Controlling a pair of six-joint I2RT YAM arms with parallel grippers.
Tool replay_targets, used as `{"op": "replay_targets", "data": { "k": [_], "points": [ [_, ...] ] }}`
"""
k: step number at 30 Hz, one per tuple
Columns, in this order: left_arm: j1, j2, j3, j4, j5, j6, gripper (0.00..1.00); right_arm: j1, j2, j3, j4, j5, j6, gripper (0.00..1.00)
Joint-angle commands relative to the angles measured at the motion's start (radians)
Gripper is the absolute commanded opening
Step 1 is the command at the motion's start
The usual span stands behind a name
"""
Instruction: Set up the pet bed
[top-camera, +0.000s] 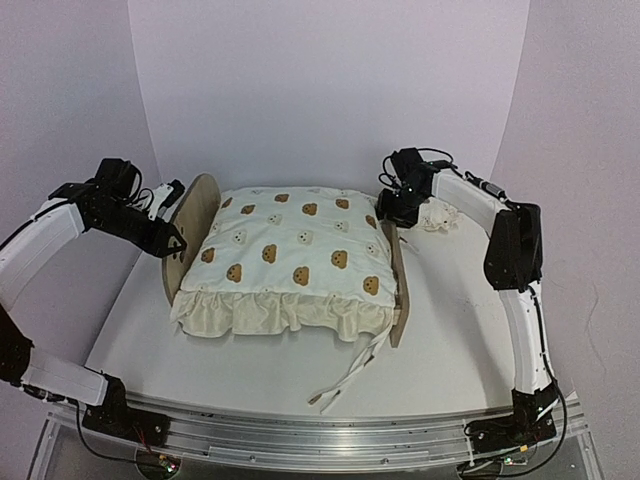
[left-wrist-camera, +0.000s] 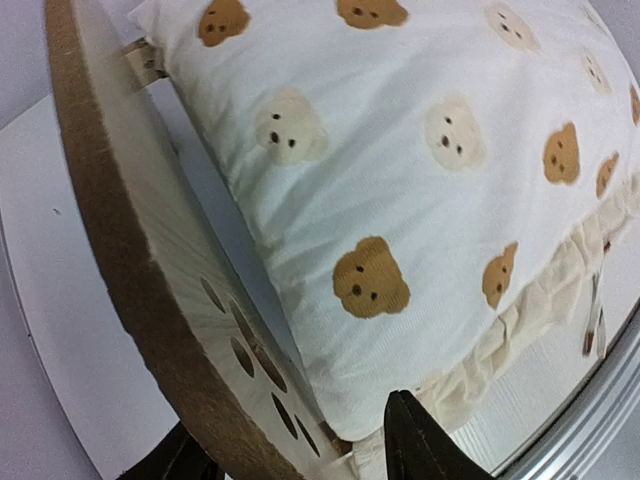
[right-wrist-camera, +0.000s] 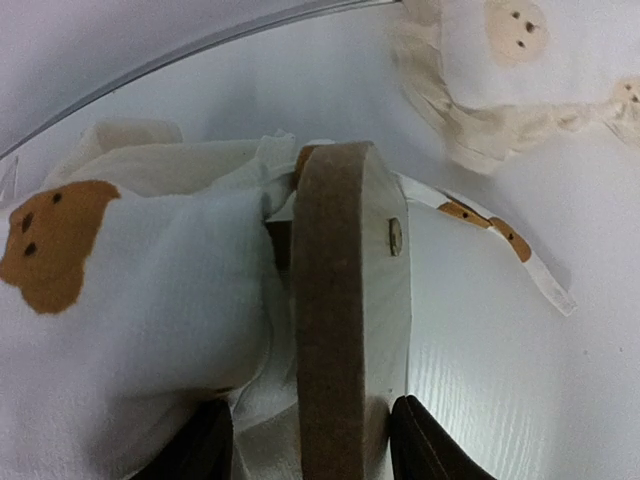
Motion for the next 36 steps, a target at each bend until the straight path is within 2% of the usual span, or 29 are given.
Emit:
{"op": "replay_targets", "data": {
  "k": [1, 8, 13, 17, 20, 22, 24, 27, 29, 31, 36],
  "points": [
    [-0.045, -0.071, -0.032, -0.009, 0.149, 0.034, 0.6, 0.051, 0.039, 0.05, 0.081, -0.161, 0.007, 0.59],
    [-0.045, -0.198, 0.037, 0.031, 0.069, 0.104, 0.74, 0.008, -0.197, -0.16, 0.083, -0.03, -0.064, 0.69],
    [-0.046, -0.365, -0.028, 0.244, 0.014, 0.157, 0.75, 0.002, -0.439, -0.325, 0.08, 0.057, -0.133, 0.74],
    [-0.046, -0.388, 0.024, 0.31, 0.173, 0.239, 0.68, 0.003, -0.623, -0.484, 0.063, 0.032, -0.131, 0.74],
    [-0.049, -0.316, 0.117, 0.269, 0.292, 0.232, 0.64, 0.002, -0.76, -0.649, 0.045, -0.004, -0.09, 0.71],
    [-0.075, -0.245, 0.177, 0.238, 0.298, 0.212, 0.62, 0.002, -0.847, -0.756, 0.043, -0.066, -0.06, 0.68],
    [-0.222, -0.162, 0.208, 0.208, 0.205, 0.233, 0.6, 0.003, -0.93, -0.852, 0.042, -0.131, -0.043, 0.65],
    [-0.535, -0.051, 0.228, 0.188, -0.049, 0.322, 0.65, 0.004, -1.011, -0.985, 0.037, -0.215, -0.031, 0.62],
    [-0.669, 0.044, 0.245, 0.186, -0.096, 0.36, 0.69, 0.005, -1.059, -1.058, 0.037, -0.244, -0.023, 0.6],
    [-0.728, 0.153, 0.268, 0.199, -0.066, 0.37, 0.72, 0.005, -1.1, -1.116, 0.037, -0.258, -0.013, 0.6],
    [-0.742, 0.383, 0.339, 0.333, -0.04, 0.348, 0.75, 0.008, -1.143, -1.215, 0.052, -0.294, 0.015, 0.58]
  ]
}}
